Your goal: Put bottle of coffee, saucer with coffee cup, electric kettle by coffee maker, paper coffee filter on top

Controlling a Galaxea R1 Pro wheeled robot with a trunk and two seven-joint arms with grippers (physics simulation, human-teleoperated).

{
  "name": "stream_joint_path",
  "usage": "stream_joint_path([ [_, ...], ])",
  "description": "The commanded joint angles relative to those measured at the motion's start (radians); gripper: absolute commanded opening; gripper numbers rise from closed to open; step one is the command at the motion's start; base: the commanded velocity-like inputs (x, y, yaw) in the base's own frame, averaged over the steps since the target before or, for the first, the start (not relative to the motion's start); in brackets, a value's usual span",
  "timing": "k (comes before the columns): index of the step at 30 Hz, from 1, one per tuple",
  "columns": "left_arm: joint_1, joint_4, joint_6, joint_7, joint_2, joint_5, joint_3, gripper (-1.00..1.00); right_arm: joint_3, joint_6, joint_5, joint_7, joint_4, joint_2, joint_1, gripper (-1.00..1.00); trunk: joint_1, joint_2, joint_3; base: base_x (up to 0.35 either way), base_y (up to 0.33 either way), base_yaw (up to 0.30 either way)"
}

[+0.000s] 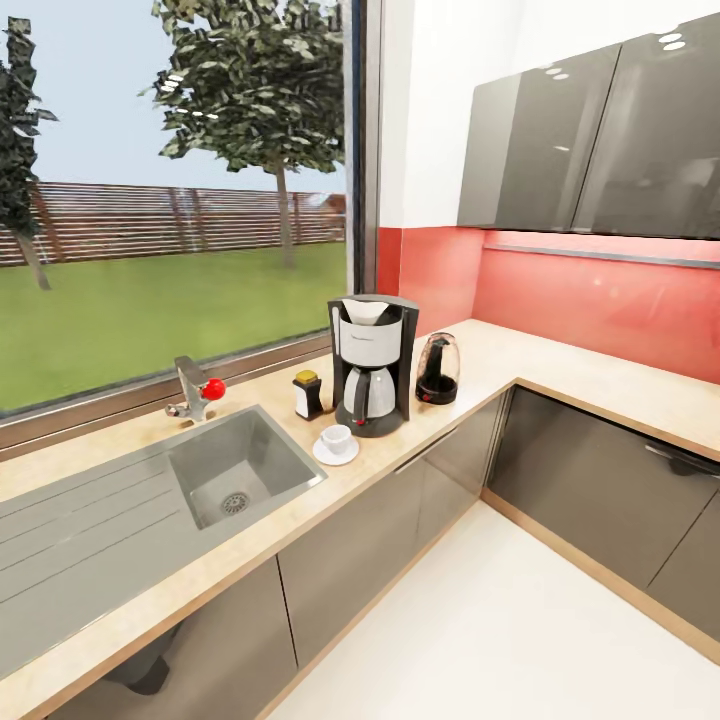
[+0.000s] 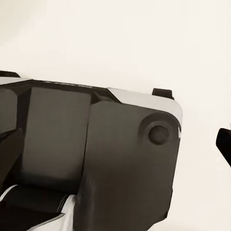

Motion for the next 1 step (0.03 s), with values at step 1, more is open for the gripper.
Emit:
stream_joint_path([
  [1, 0.001, -0.002, -0.004, 0.0, 0.001, 0.01, -0.001, 1.0, 0.008, -0.002, -0.011, 0.003, 0.001, 0.0, -0.001, 1.0, 0.001, -0.002, -0.002, 0.0, 0.0, 0.0],
])
